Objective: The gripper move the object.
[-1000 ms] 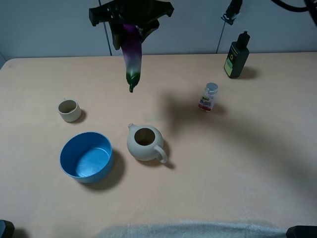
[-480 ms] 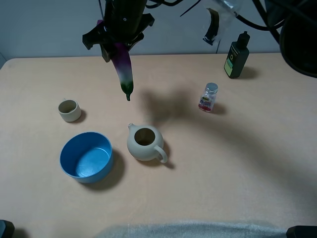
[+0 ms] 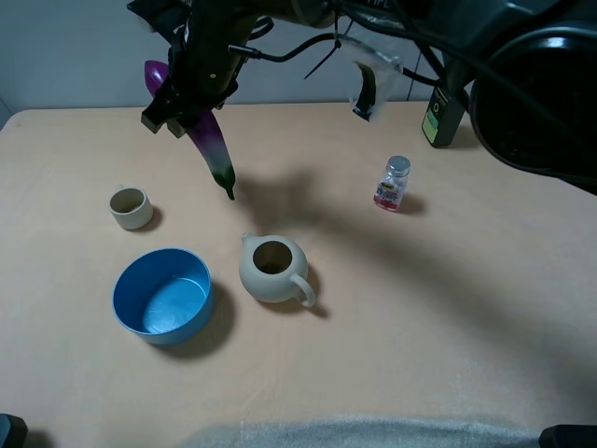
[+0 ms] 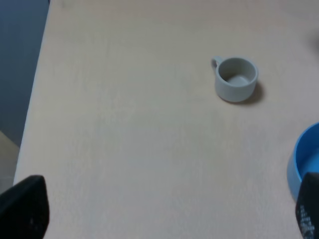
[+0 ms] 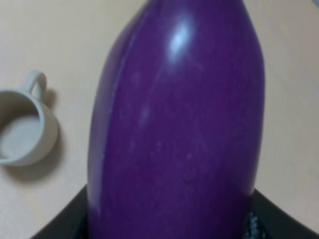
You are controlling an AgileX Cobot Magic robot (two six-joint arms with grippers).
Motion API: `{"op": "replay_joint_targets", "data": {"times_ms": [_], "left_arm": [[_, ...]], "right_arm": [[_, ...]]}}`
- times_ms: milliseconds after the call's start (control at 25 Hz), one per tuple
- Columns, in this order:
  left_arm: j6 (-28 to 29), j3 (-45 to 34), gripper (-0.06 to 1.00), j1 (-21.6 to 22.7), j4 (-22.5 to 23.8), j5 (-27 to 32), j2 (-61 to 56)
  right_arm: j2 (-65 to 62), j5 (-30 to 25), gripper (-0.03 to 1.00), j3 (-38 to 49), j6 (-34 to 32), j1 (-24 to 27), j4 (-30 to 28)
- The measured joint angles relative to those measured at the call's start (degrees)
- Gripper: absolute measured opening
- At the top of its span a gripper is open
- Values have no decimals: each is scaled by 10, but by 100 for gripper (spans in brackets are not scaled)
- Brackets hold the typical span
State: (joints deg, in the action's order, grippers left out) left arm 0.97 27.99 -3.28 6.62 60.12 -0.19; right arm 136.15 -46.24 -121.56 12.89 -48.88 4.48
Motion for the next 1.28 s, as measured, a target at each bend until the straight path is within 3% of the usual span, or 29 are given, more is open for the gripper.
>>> {"op": "replay_joint_targets", "data": {"times_ms": [440, 1280], "left_arm": [[0, 0, 99, 0, 0, 0, 0], [0, 0, 99, 0, 0, 0, 0]], "right_arm": [[45, 87, 38, 0, 65, -10, 9], [88, 102, 38, 0, 67, -10, 57]]}}
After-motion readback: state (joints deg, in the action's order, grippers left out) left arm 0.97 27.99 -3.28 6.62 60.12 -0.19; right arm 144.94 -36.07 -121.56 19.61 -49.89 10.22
